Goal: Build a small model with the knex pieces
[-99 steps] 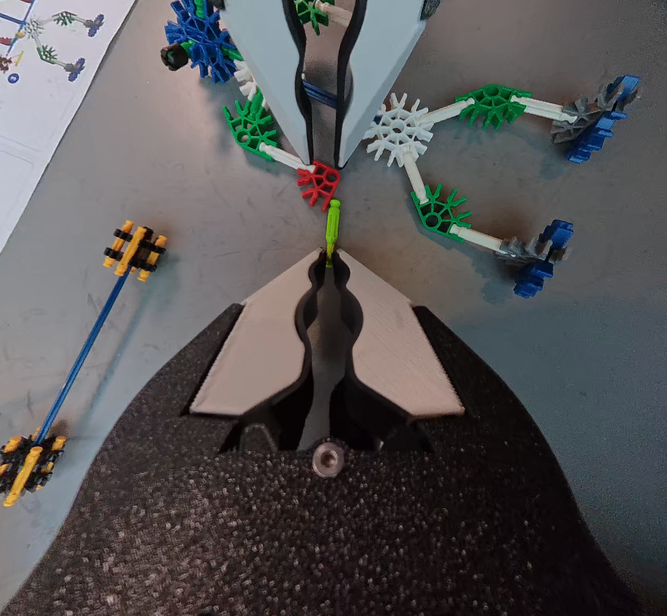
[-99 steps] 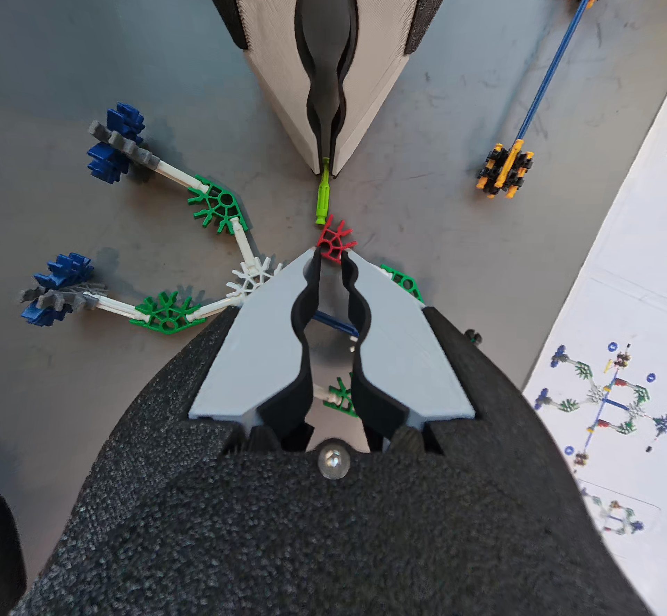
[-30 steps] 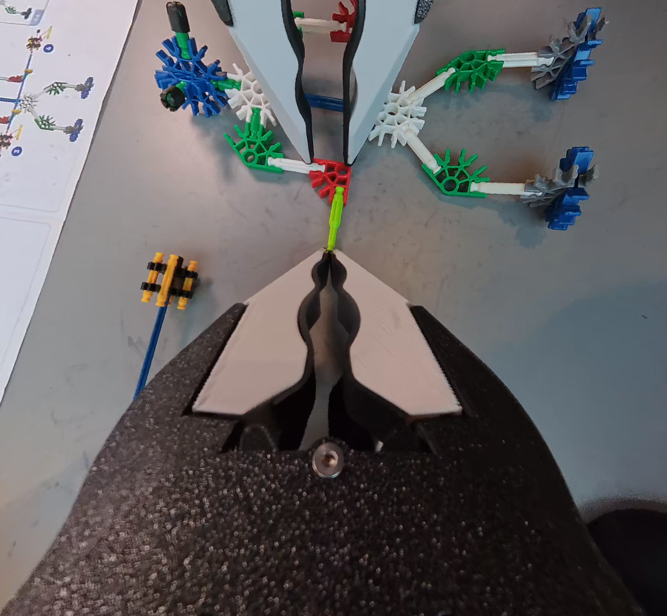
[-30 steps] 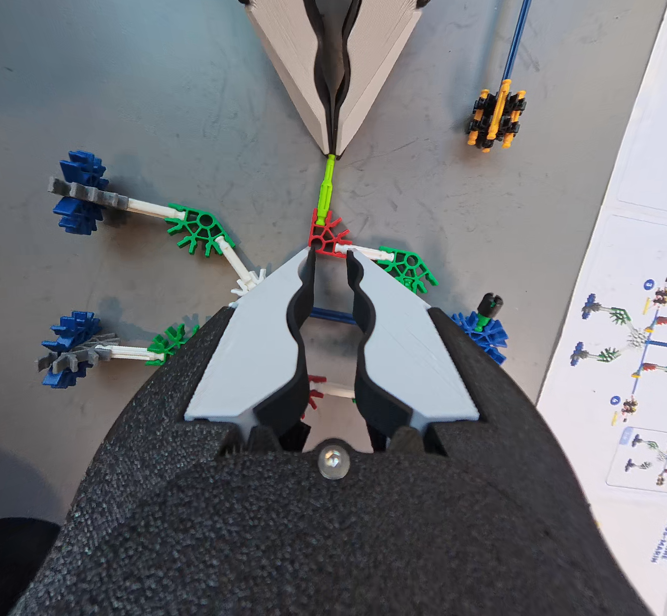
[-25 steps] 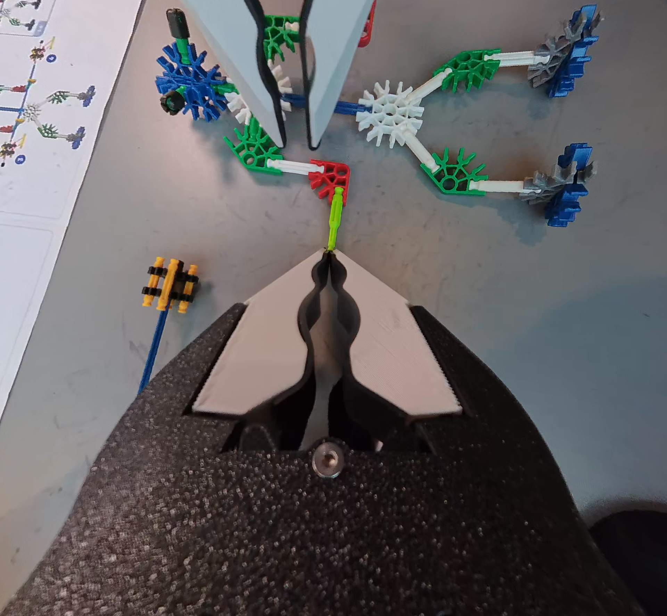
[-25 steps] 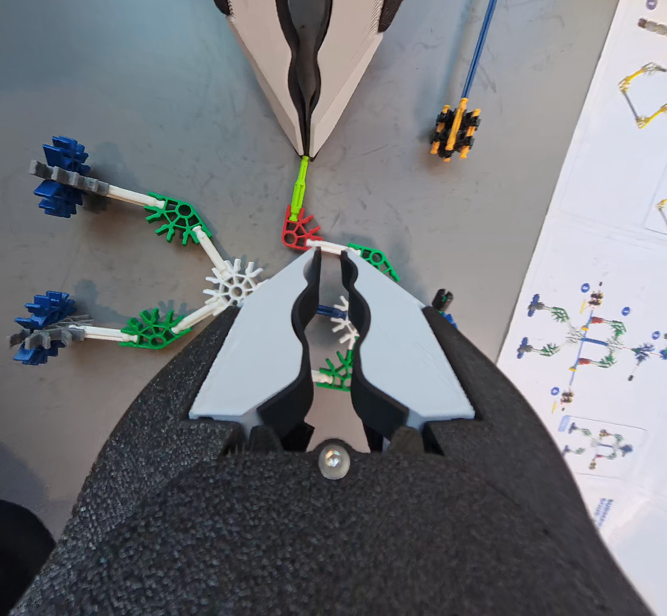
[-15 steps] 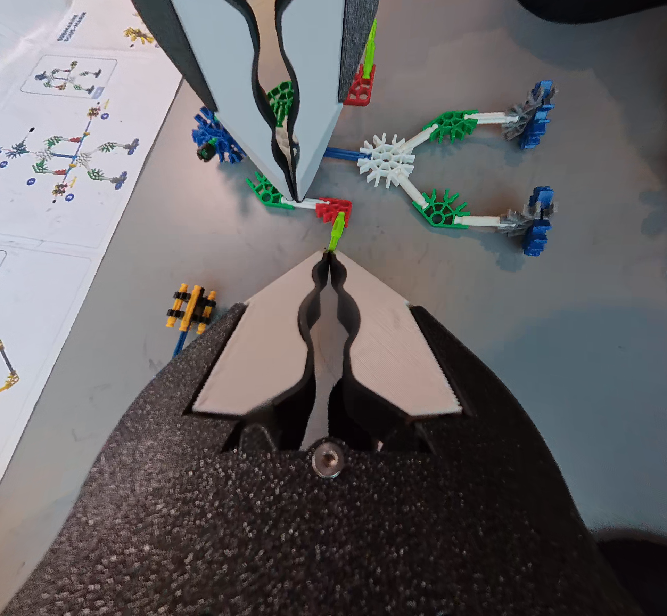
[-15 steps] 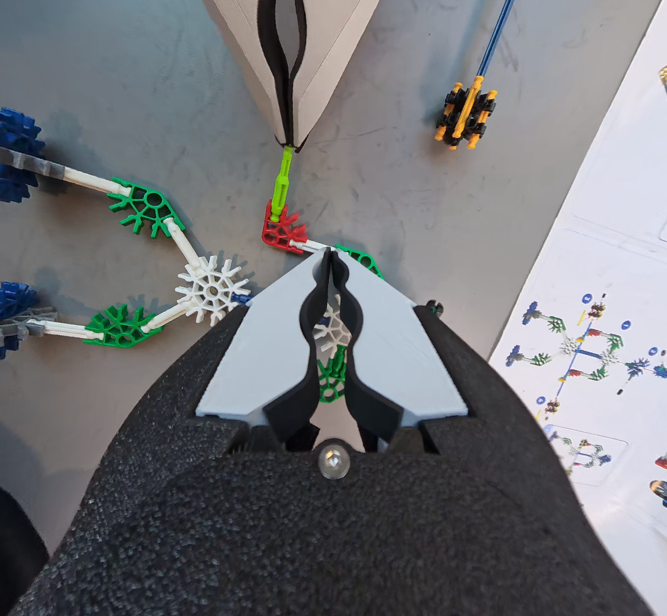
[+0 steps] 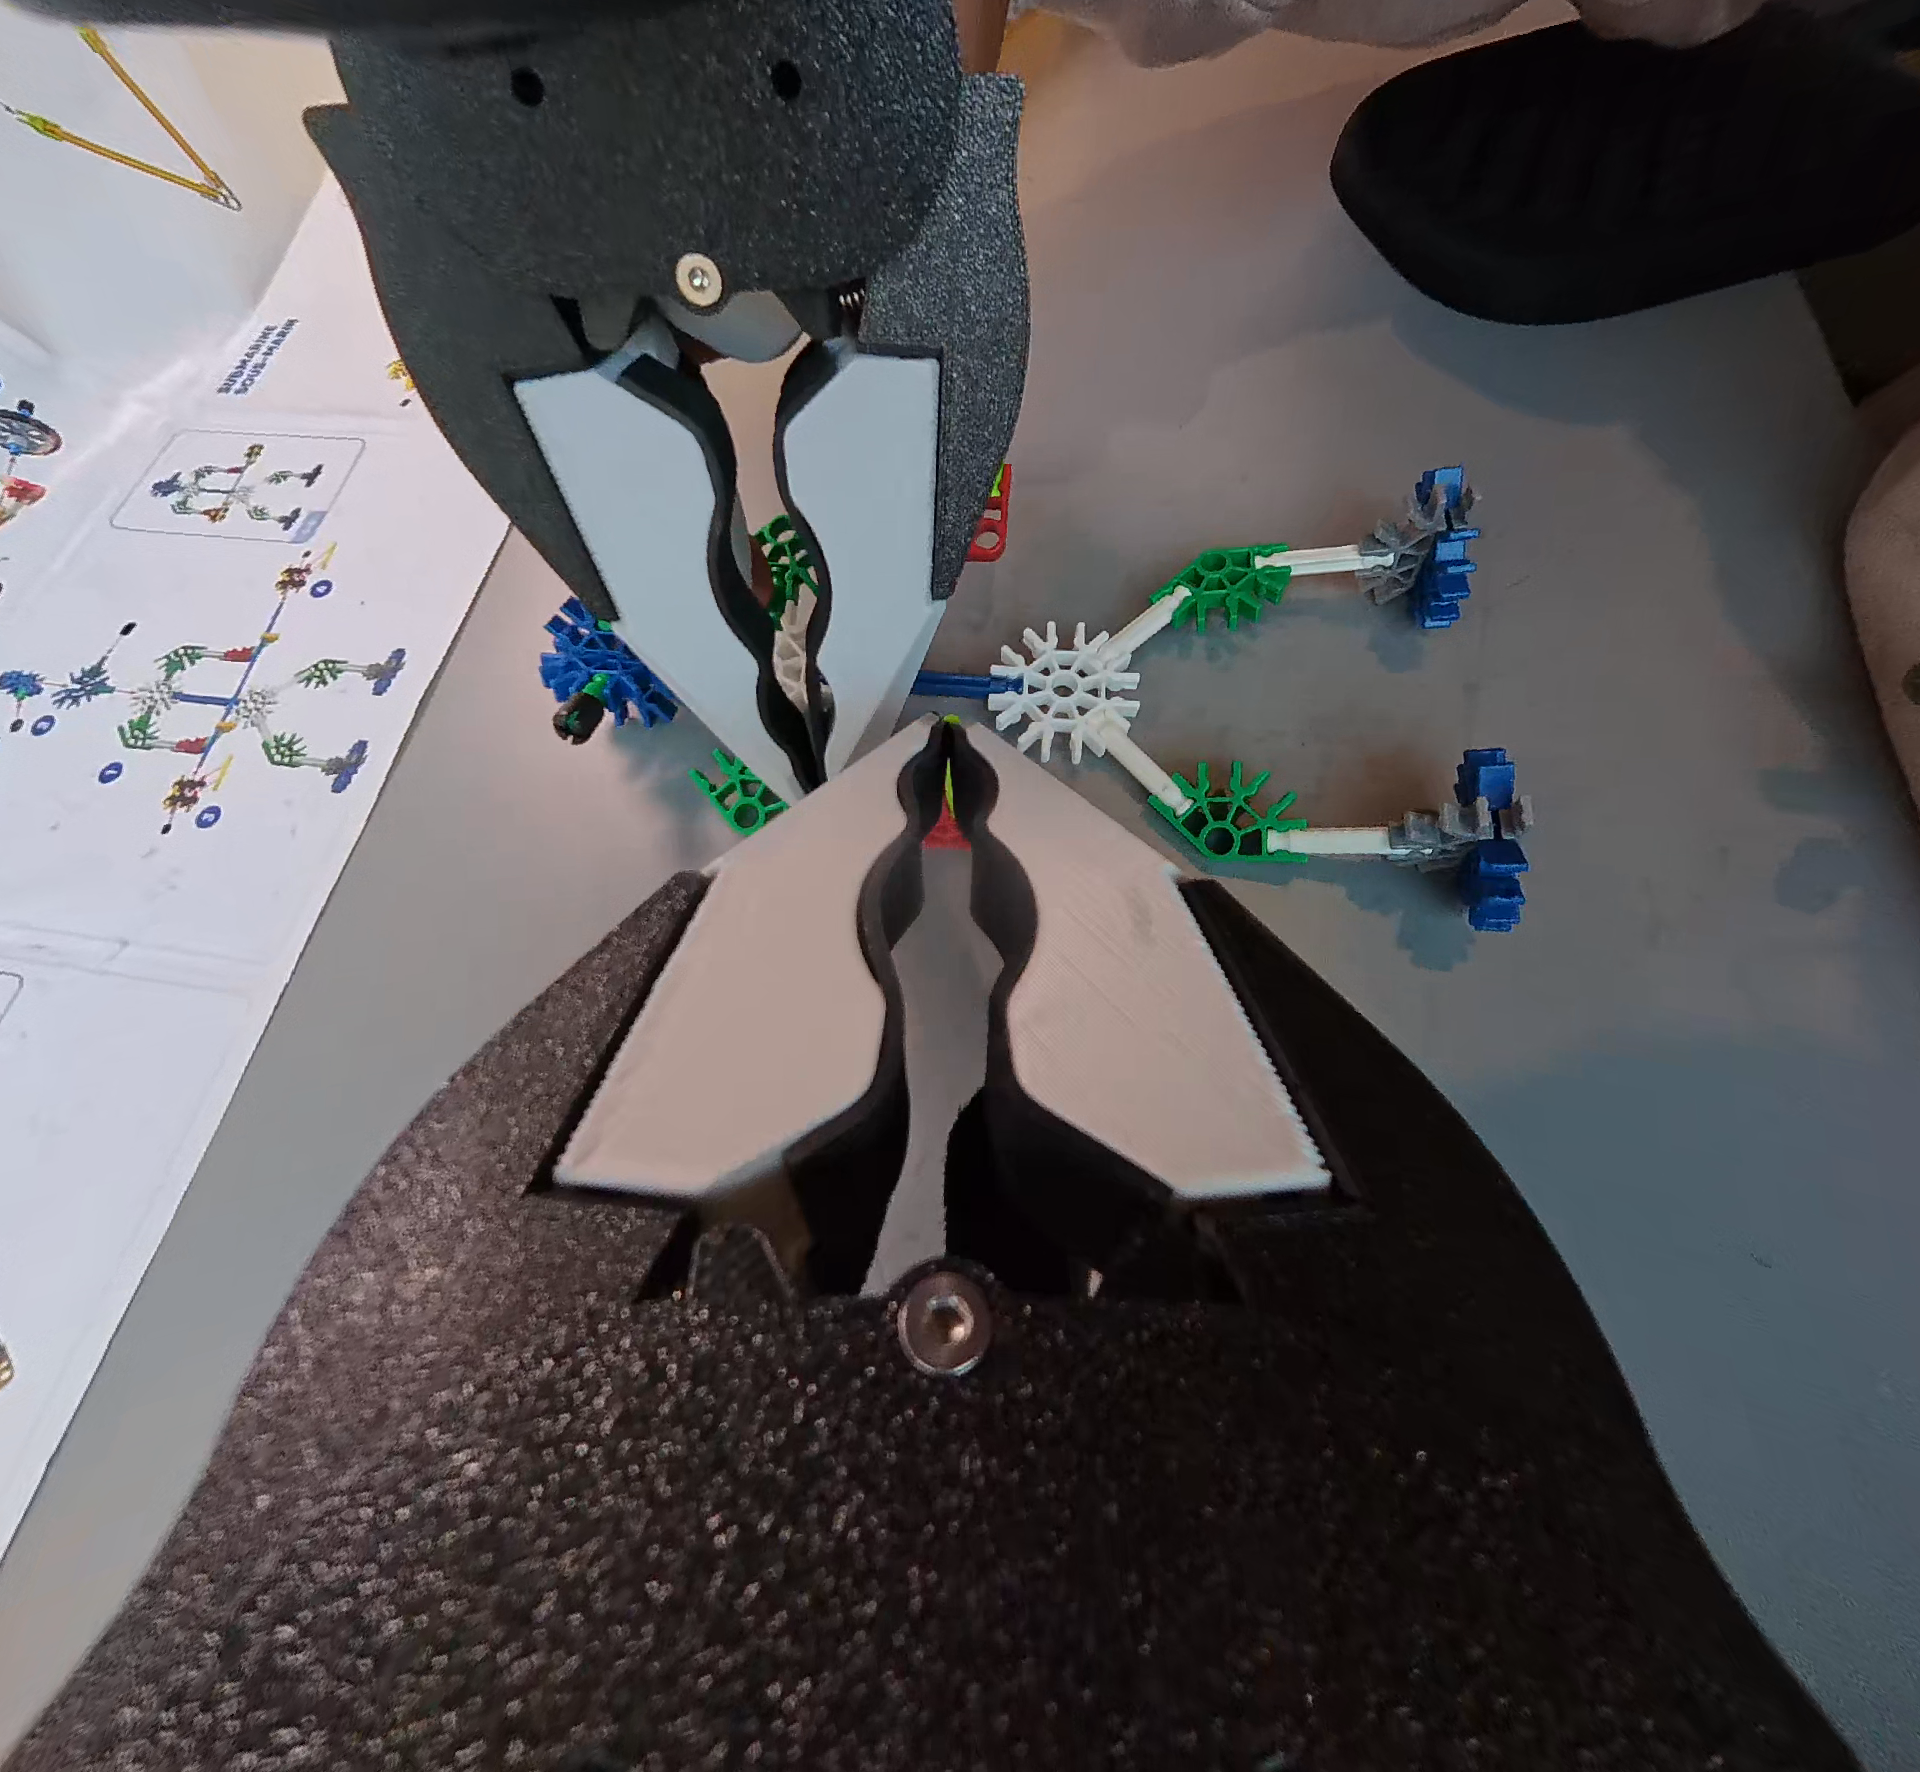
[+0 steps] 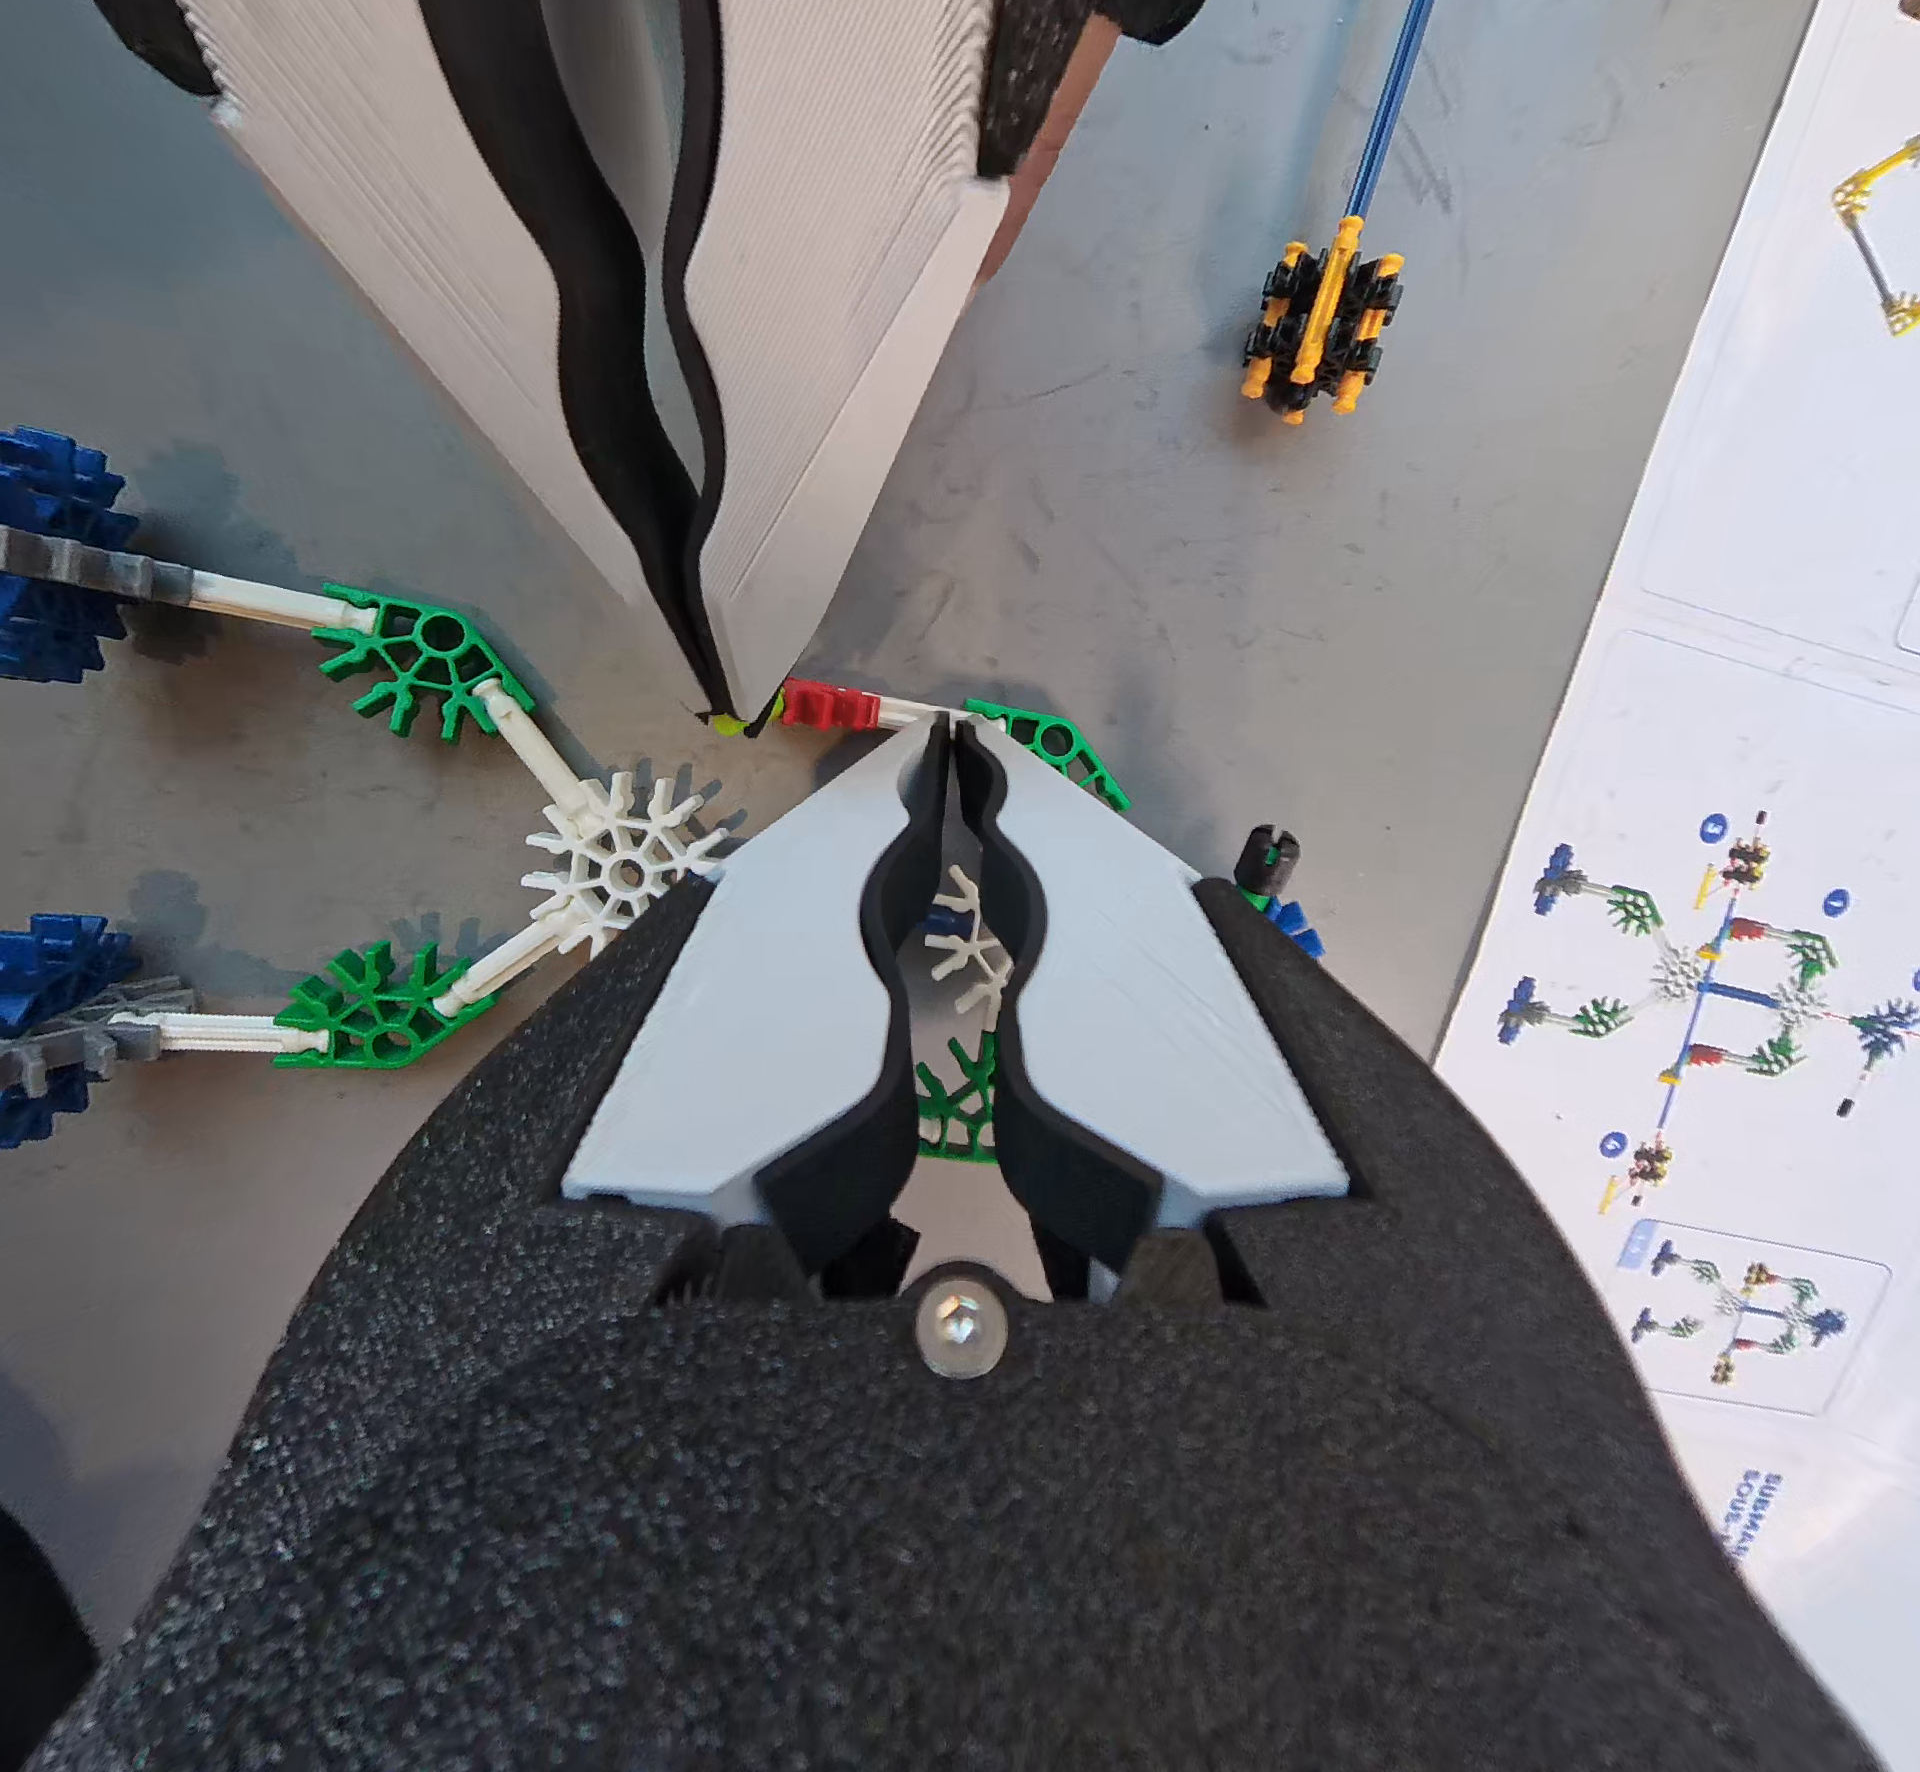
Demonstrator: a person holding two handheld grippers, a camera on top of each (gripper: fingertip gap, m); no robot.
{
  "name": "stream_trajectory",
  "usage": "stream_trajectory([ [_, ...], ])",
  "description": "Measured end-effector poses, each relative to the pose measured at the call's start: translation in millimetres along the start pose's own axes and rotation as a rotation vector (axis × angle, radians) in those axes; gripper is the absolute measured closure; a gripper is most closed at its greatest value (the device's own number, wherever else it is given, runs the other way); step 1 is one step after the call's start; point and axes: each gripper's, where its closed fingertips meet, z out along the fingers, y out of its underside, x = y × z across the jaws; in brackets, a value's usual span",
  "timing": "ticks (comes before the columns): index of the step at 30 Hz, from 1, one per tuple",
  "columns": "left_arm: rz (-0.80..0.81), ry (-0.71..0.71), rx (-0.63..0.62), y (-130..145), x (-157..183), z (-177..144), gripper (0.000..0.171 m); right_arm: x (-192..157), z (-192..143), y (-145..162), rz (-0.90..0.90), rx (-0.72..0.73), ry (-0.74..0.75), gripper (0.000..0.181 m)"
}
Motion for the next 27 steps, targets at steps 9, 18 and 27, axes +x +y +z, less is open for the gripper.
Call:
stream_trajectory([
  [9,-0.015,-0.015,-0.015,8.7,-2.0,-2.4,0.171,-2.0,-22.2,-0.5,0.064,0.108,0.000,0.179],
  [18,-0.035,0.005,-0.030,17.1,2.3,-5.2,0.161,-31.7,-24.2,-6.8,0.039,0.163,-0.038,0.174],
  [27,-0.045,0.001,-0.024,18.4,5.1,-5.9,0.160,-31.1,-19.6,-21.3,0.012,0.167,-0.035,0.175],
])
